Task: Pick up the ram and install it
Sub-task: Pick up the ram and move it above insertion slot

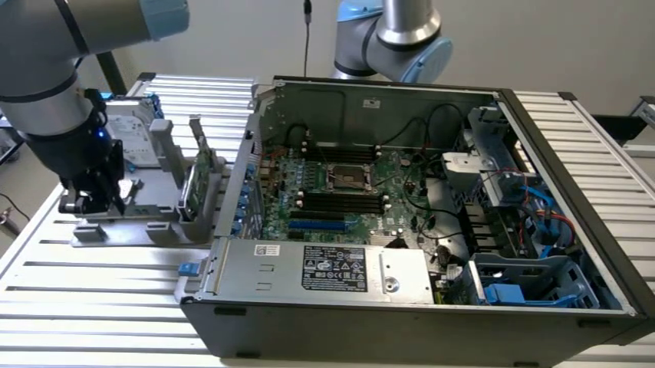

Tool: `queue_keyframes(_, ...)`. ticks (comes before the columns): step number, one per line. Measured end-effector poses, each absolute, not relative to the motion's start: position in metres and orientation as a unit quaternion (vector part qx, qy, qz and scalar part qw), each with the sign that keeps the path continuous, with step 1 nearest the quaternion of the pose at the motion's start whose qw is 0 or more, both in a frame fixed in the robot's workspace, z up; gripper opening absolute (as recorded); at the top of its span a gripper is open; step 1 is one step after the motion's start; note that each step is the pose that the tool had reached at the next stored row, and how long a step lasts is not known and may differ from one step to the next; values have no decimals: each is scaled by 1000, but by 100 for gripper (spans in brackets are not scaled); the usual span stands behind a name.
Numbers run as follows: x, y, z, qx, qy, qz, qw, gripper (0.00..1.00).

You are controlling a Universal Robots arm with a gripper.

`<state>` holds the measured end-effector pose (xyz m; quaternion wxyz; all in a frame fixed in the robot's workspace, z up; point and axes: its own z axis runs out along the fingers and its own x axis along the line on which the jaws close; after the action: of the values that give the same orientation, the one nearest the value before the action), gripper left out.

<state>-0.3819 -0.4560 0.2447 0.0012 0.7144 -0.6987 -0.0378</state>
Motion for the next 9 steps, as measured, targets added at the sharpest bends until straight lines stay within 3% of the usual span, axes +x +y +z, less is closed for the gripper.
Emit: queue_keyframes(9,-367,-456,278,714,-699,-43,4,14)
